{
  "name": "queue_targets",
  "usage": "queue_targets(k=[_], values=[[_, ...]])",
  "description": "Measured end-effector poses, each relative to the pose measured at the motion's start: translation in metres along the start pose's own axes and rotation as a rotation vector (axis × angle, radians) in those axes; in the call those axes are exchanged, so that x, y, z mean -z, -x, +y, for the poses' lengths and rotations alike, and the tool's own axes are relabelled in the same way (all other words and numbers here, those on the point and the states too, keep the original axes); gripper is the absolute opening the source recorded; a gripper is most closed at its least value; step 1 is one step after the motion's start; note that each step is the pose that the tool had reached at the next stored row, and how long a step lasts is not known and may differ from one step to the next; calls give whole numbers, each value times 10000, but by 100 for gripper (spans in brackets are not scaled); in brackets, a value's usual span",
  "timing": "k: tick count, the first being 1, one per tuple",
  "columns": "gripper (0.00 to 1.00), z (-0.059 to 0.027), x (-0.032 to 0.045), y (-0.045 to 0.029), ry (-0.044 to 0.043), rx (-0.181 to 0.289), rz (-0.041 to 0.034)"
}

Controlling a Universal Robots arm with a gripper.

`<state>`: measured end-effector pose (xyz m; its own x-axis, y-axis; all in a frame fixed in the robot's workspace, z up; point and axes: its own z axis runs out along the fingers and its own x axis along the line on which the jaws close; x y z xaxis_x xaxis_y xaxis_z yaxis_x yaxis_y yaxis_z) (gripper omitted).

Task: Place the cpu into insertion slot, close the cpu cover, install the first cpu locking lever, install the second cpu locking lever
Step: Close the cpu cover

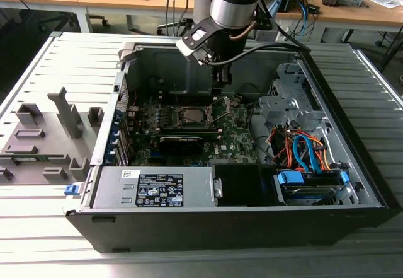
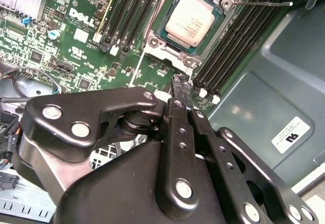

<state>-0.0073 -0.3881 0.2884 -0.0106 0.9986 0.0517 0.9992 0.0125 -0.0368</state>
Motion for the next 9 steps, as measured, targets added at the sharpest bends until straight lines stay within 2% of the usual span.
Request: queue_targets(k=[9], values=[[11,56,-2,1,0,0,0]])
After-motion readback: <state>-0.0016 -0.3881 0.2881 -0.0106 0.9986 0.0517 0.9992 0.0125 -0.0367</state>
